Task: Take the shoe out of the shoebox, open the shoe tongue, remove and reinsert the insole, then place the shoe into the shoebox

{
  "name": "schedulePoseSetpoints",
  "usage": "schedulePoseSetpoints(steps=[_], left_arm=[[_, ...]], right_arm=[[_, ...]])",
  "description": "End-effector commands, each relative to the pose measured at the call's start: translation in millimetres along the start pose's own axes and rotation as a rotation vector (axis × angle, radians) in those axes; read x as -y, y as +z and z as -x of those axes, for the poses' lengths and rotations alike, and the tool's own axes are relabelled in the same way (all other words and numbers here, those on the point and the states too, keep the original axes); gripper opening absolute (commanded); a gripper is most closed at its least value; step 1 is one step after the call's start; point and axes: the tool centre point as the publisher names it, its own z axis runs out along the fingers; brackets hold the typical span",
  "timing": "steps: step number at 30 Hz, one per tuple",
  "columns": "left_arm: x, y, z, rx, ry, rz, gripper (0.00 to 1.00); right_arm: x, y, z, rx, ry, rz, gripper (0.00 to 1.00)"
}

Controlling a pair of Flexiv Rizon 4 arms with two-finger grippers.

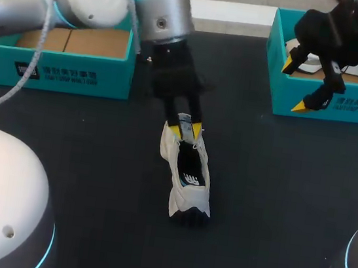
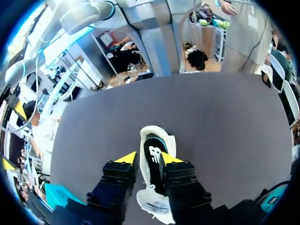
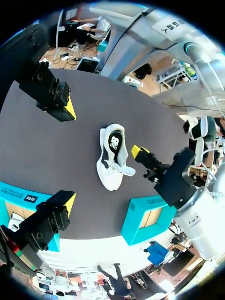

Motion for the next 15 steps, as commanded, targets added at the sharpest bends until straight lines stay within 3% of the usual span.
schedulePoseSetpoints(steps=[1, 12, 15], left_arm=[[-1.2, -0.6, 8.5, -0.115, -0.003, -0.002, 0.00], [-1.2, -0.6, 8.5, -0.115, -0.003, -0.002, 0.00], [-0.9, 19.0, 9.2, -0.135, -0.005, -0.005, 0.00]], right_arm=[[-0.8, 1.0, 2.4, -0.004, 0.001, -0.003, 1.00], [-0.8, 1.0, 2.4, -0.004, 0.001, -0.003, 1.00], [-0.8, 1.0, 2.4, -0.004, 0.001, -0.003, 1.00]])
